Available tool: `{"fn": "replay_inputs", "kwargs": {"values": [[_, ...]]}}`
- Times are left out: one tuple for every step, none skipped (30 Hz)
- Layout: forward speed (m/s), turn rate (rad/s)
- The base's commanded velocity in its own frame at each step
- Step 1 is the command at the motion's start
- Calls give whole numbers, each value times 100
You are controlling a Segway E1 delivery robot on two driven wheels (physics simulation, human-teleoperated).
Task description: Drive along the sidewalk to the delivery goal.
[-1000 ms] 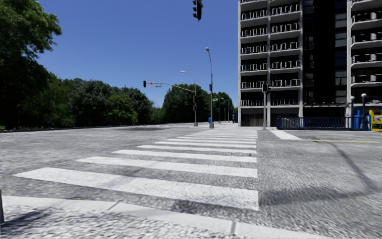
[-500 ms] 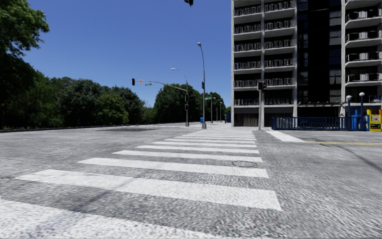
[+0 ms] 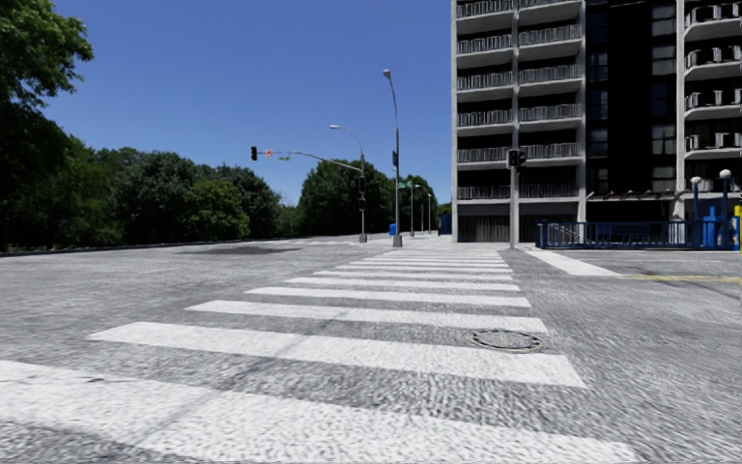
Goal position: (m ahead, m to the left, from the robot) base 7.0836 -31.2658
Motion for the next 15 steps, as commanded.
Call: {"fn": "replay_inputs", "kwargs": {"values": [[134,-27],[134,-27],[135,-28],[135,-29],[135,-35],[135,-35],[135,-37],[135,-39],[135,-41],[135,-41],[135,-42],[135,-42],[135,-42],[135,-42],[135,-43]]}}
